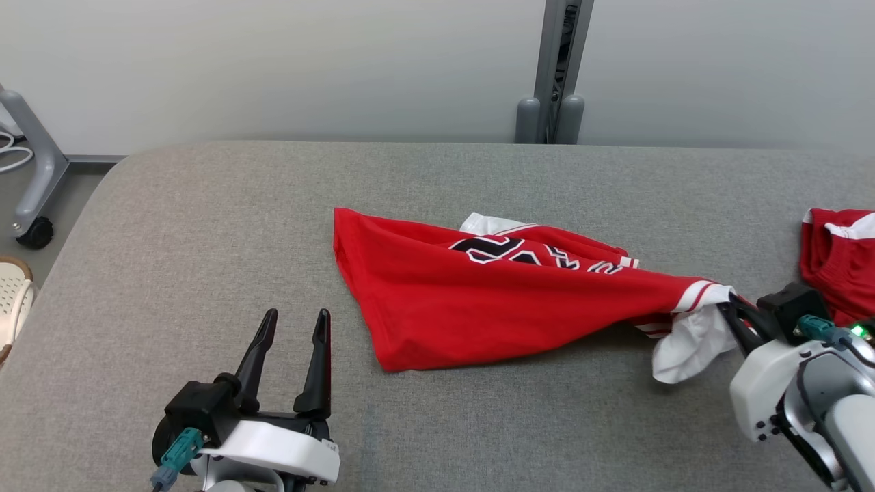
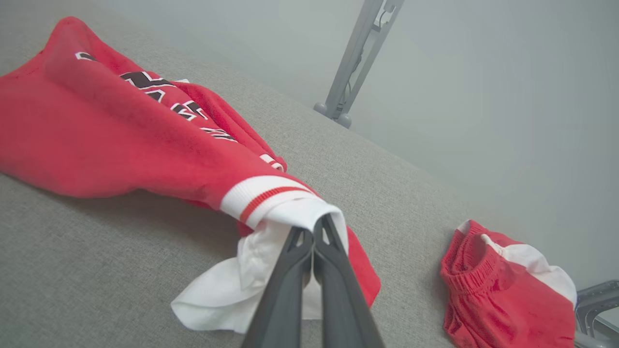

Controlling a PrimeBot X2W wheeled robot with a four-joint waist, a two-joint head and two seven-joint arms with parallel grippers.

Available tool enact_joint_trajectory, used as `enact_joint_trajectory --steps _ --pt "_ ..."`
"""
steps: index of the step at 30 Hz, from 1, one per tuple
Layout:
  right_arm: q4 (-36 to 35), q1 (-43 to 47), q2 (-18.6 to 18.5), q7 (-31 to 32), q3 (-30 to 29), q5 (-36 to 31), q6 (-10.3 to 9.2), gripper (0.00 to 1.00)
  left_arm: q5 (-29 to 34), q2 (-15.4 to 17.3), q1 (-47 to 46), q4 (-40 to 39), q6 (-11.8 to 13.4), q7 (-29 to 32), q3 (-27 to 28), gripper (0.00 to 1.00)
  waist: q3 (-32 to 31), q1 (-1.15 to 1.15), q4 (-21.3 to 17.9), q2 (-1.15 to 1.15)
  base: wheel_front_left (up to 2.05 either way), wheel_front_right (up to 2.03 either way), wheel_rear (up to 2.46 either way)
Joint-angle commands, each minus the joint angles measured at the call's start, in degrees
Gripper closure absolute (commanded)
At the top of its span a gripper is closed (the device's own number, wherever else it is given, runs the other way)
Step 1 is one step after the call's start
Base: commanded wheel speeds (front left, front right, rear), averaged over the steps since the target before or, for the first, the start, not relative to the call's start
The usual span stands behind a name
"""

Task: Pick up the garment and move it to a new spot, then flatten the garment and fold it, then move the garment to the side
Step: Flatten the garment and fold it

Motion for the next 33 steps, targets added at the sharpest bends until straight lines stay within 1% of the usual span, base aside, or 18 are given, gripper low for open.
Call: enact_joint_trajectory --steps 1,4,8,13,17,20,21,23,27,33 --pt "-1.5 0.8 -1.2 1.5 0.3 0.3 0.0 1.0 -0.4 0.2 0.2 0.0 0.2 0.0 0.1 0.0 -0.1 0.0 -0.1 0.0 0.0 0.0 0.0" --pt "-6.4 1.8 -5.0 5.7 0.2 0.5 0.0 1.0 -0.5 0.2 0.2 0.1 0.2 0.0 0.0 0.0 -0.2 0.0 -0.1 0.0 0.0 0.0 0.0" --pt "-11.0 2.8 -8.8 9.7 -1.7 -0.6 0.0 1.0 -0.7 0.2 0.1 -0.1 0.2 0.0 -0.3 0.0 0.1 0.0 0.2 0.0 0.0 0.0 0.0" --pt "-14.3 3.8 -10.9 12.7 -4.0 -1.4 0.0 1.0 -0.9 0.2 -0.4 0.0 0.0 0.0 -0.6 0.0 0.9 0.0 0.9 0.0 0.0 0.0 0.0" --pt "-14.6 2.4 -11.7 14.2 -1.4 -0.3 0.0 1.0 -0.6 0.2 -1.1 0.3 -0.3 0.0 -0.9 0.0 1.9 0.0 1.6 0.0 0.0 0.0 0.0" --pt "-12.3 -0.2 -12.4 14.1 2.7 0.6 0.0 1.0 -0.3 0.2 -1.6 0.5 -0.6 0.0 -1.0 0.0 2.8 0.0 2.1 0.0 0.0 0.0 0.0" --pt "-12.3 -0.2 -12.4 14.1 2.7 0.6 0.0 1.0 -0.3 0.2 -1.6 0.5 -0.6 0.0 -1.0 0.0 2.8 0.0 2.1 0.0 0.0 0.0 0.0" --pt "-9.6 -2.6 -12.5 13.5 6.2 1.5 0.0 1.0 -0.1 0.2 -2.0 0.7 -0.8 0.0 -1.2 0.0 3.3 0.0 2.5 0.0 0.0 0.0 0.0" --pt "-1.7 -8.5 -11.9 11.6 13.7 2.9 0.0 1.0 0.0 0.2 -2.8 1.0 -1.1 0.0 -1.7 0.0 4.6 0.0 3.4 0.0 0.0 0.0 0.0" --pt "11.8 -16.6 -9.0 6.7 23.6 5.9 -0.01 1.0 -0.1 0.2 -3.8 1.5 -1.2 0.0 -2.6 0.0 5.9 0.0 5.2 0.0 0.0 0.0 0.0"
